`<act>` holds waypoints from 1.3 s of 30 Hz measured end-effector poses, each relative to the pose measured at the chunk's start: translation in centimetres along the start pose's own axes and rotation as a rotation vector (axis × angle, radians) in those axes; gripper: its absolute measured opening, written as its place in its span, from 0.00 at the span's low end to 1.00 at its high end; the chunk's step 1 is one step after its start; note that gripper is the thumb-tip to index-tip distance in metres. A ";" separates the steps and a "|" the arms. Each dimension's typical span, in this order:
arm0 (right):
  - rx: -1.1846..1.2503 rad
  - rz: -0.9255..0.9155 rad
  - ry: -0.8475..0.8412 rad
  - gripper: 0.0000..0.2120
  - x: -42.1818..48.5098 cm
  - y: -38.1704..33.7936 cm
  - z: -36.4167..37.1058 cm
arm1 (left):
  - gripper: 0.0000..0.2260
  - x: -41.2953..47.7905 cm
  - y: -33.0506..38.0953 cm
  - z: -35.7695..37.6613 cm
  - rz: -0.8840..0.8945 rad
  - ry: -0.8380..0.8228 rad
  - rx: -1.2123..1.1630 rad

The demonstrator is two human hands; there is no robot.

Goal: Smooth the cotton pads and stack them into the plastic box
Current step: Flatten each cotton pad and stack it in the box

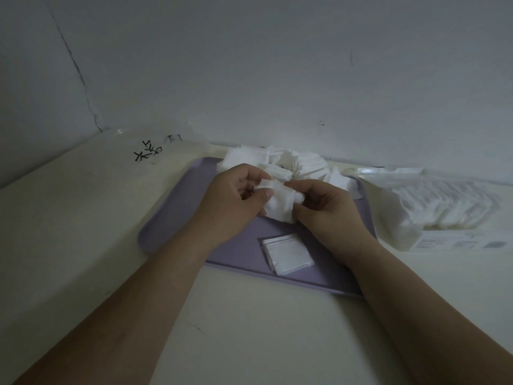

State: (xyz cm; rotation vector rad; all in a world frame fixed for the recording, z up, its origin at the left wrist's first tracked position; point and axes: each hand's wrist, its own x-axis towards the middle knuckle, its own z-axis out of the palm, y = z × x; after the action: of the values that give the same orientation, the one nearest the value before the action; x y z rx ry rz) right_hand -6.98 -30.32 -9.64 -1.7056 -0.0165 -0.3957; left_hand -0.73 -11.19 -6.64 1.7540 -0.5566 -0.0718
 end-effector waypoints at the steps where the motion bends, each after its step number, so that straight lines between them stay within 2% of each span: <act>1: 0.011 0.003 -0.007 0.17 0.0 0.0 0.0 | 0.06 0.0 0.0 -0.1 -0.005 -0.001 -0.003; 6: 0.072 0.093 -0.054 0.22 -0.1 -0.2 0.0 | 0.10 -0.3 0.0 0.2 -0.019 0.030 -0.005; 10: 0.024 0.049 -0.025 0.16 -0.1 0.0 0.2 | 0.14 0.0 -0.5 0.1 0.081 0.093 0.121; 14: -0.023 0.012 -0.017 0.16 -0.1 0.1 0.0 | 0.09 0.0 -0.8 0.1 0.158 0.038 0.270; 18: 0.006 0.010 -0.009 0.17 0.0 0.1 0.1 | 0.09 -0.1 -0.8 0.2 0.208 0.027 0.342; 22: 0.004 0.016 0.001 0.20 0.0 -0.1 0.1 | 0.12 -0.1 -1.0 0.1 0.133 0.027 0.318; 26: -0.009 0.017 0.008 0.21 0.0 -0.1 0.2 | 0.11 -0.1 -0.8 0.3 0.150 0.025 0.332; 32: 0.008 0.046 0.040 0.20 0.0 0.0 0.0 | 0.10 -0.1 -0.8 0.2 0.184 0.039 0.328; 39: 0.001 0.067 0.061 0.18 0.1 -0.1 0.0 | 0.09 0.0 -0.5 -0.5 0.115 0.033 0.229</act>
State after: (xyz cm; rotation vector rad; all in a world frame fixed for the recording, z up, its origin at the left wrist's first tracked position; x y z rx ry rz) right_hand -6.95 -30.28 -9.53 -1.6879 0.0848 -0.3976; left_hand -0.44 -10.62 -6.96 1.9370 -0.6618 0.1052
